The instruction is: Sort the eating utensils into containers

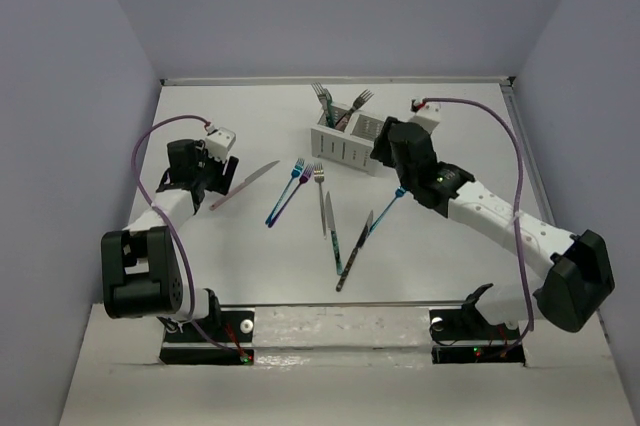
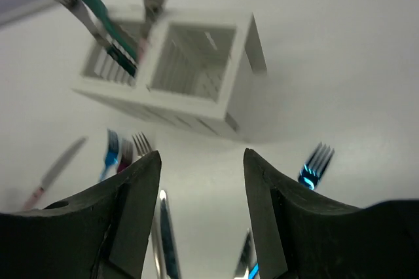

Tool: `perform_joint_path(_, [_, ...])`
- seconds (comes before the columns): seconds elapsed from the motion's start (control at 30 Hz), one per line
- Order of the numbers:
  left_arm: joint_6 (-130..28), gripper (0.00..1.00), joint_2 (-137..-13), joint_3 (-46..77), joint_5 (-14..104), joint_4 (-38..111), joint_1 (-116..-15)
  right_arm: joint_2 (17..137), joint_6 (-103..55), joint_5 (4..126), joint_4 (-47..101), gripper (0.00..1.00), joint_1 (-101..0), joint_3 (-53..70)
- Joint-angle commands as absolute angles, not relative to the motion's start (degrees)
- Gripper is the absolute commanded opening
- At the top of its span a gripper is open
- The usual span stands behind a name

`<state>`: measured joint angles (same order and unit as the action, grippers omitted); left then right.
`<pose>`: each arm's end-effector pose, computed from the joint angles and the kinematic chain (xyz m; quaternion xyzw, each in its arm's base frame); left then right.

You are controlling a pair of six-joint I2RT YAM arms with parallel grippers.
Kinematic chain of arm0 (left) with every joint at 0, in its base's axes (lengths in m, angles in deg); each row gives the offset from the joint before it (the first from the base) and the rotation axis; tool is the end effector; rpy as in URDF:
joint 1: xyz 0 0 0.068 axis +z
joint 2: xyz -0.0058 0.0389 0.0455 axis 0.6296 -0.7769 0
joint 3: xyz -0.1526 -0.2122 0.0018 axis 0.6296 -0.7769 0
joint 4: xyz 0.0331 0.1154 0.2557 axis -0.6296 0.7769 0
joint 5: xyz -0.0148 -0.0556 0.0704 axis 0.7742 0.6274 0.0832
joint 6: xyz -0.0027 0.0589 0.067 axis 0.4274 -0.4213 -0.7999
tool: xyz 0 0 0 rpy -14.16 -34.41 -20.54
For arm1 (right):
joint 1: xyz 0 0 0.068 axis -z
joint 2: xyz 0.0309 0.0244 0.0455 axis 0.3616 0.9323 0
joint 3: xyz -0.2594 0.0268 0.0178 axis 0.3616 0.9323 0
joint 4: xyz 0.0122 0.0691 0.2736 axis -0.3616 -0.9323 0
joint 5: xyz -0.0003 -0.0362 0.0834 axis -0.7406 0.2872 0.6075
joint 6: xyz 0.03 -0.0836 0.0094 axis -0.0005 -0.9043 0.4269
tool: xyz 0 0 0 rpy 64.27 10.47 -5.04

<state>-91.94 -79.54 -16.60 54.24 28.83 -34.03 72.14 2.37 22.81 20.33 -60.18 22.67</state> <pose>0.3500 0.0064 0.1613 0.2568 0.8208 0.0195 0.5098 0.3106 0.1932 0.2970 0.1253 0.7985 0.1142 0.5776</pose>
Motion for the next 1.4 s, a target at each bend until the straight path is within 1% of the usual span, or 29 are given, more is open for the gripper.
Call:
perform_joint_path(0.0, [-91.7, 0.76, -76.8, -17.4, 55.3, 27.1, -33.7, 74.6, 14.8, 25.4, 3.0, 0.60, -60.4, 26.0])
perform_joint_path(0.17, [-91.9, 0.76, -75.5, -18.5, 55.4, 26.7, -33.6, 80.7, 16.5, 28.7, 0.2, 0.68, -59.6, 24.8])
perform_joint_path(0.3, [-92.2, 0.77, -74.4, -19.6, 55.2, 26.0, -33.7, 85.9, 17.0, 31.7, -0.3, 0.68, -55.1, 23.8])
perform_joint_path(0.6, [-92.5, 0.78, -73.9, -20.4, 55.3, 24.9, -33.7, 97.5, 16.6, 33.0, -0.2, 0.61, -53.2, 21.2])
perform_joint_path(0.73, [-92.7, 0.78, -73.7, -20.6, 55.2, 24.9, -33.7, 99.8, 16.3, 34.3, -0.3, 0.57, -53.2, 21.0])
perform_joint_path(0.8, [-92.8, 0.79, -73.3, -20.7, 55.2, 24.7, -33.7, 99.9, 16.5, 34.4, -0.3, 0.52, -52.7, 22.2])
perform_joint_path(0.83, [-92.8, 0.79, -73.3, -20.7, 55.1, 24.6, -33.7, 99.6, 17.0, 34.4, -0.3, 0.45, -52.7, 22.6])
perform_joint_path(0.9, [-92.8, 0.79, -73.0, -20.8, 55.0, 24.5, -33.6, 98.9, 17.4, 34.4, -0.3, 0.37, -52.0, 23.9])
perform_joint_path(0.93, [-92.8, 0.79, -72.9, -20.8, 55.0, 24.5, -33.6, 98.4, 17.7, 34.3, -0.3, 0.30, -51.4, 24.4])
perform_joint_path(1.07, [-93.0, 0.79, -72.5, -21.0, 54.6, 24.5, -33.6, 95.8, 17.4, 33.4, -0.3, 0.15, -49.1, 26.0])
perform_joint_path(1.1, [-93.1, 0.79, -72.3, -21.0, 54.6, 24.4, -33.7, 95.5, 16.8, 33.5, -0.3, 0.08, -48.5, 26.5])
perform_joint_path(1.13, [-93.1, 0.79, -72.3, -21.1, 54.5, 24.4, -33.7, 95.3, 16.4, 33.5, -0.2, 0.05, -48.0, 26.7])
perform_joint_path(1.27, [-93.1, 0.79, -72.1, -21.1, 54.5, 24.4, -33.6, 94.0, 13.5, 33.5, 0.2, 0.00, -45.5, 27.4])
perform_joint_path(1.37, [-93.1, 0.79, -72.1, -21.1, 54.2, 24.4, -33.7, 91.4, 10.5, 32.7, 0.6, 0.00, -44.6, 27.5])
